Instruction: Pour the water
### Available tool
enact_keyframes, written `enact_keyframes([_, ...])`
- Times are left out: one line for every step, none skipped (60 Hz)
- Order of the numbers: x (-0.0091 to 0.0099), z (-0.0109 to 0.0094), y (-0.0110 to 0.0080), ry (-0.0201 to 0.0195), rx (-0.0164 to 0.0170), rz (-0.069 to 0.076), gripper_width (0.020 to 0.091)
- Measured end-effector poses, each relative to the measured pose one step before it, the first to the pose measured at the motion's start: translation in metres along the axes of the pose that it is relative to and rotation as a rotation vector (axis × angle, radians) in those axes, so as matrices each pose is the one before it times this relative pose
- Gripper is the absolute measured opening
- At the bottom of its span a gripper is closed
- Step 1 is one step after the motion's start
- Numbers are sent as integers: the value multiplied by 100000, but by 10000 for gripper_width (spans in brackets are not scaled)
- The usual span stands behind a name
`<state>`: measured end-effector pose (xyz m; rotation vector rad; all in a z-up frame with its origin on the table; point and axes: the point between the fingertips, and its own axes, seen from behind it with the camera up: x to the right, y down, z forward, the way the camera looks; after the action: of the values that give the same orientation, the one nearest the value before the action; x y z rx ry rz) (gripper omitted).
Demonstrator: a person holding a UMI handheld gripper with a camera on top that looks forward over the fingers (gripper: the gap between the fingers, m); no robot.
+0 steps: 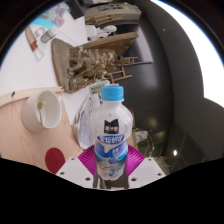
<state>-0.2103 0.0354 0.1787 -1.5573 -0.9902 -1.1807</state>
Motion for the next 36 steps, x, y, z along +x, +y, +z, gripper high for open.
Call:
enact_keyframes([91, -105, 162, -1649, -686, 6843, 340])
enact_keyframes([27, -134, 103, -1790, -674, 6940, 340])
enact_keyframes([-45, -99, 90, -1938, -571, 7014, 340])
enact_keyframes([-52, -164, 124, -973, -506, 6634, 339])
enact_keyframes([-51, 30, 205, -2738, -528, 7604, 339])
enact_keyframes([-141, -209, 174, -1100, -579, 6792, 339])
enact_keyframes([-229, 13, -1, -2266, -287, 5777, 339])
enact_keyframes([-214, -25, 102, -2420, -344, 6032, 339])
enact_keyframes([-147, 31, 191, -2099, -478, 5940, 340])
enact_keyframes([-100, 73, 286, -1606, -689, 5665, 340])
enact_keyframes([-103, 96, 317, -1416, -725, 5223, 340])
enact_keyframes([-204, 150, 339, -1672, -613, 4702, 341])
enact_keyframes([-612, -38, 255, -1540, -649, 4584, 341])
enact_keyframes([-66, 344, 436, -1968, -452, 4275, 341])
enact_keyframes([-58, 222, 435, -1462, -608, 4211, 342])
enact_keyframes([-31, 208, 507, -1231, -787, 3810, 339])
enact_keyframes([-65, 228, 491, -1239, -841, 3409, 339])
enact_keyframes([-360, 127, 436, -1059, -606, 3347, 341])
enact_keyframes([-90, 218, 396, -1303, -523, 3158, 341])
enact_keyframes([12, 228, 388, -908, -334, 2858, 341])
enact_keyframes([27, 230, 381, -800, -251, 2418, 341])
enact_keyframes([-11, 237, 358, -850, -162, 2017, 340])
enact_keyframes([-17, 230, 329, -819, -59, 1733, 339])
enact_keyframes([-2, 235, 306, -718, 42, 1419, 340])
enact_keyframes([91, 258, 355, -557, -256, 1258, 339])
enact_keyframes([-159, 219, 320, -330, 127, 1029, 339])
enact_keyframes([-45, 209, 271, -684, 36, 986, 339])
enact_keyframes([-82, 170, 257, -800, 135, 1072, 340])
enact_keyframes([-112, 192, 244, -836, 143, 1092, 340])
enact_keyframes([-112, 197, 263, -785, 52, 1009, 341])
enact_keyframes([-131, 189, 261, -735, -49, 937, 346])
enact_keyframes([-82, 150, 224, -588, -4, 806, 346])
enact_keyframes([127, 51, 78, -680, -123, 755, 346])
enact_keyframes([-198, 189, 219, -343, 309, 579, 346])
enact_keyframes([-68, 151, 208, -348, 88, 384, 346])
enact_keyframes([-27, 119, 236, -212, -120, 315, 347])
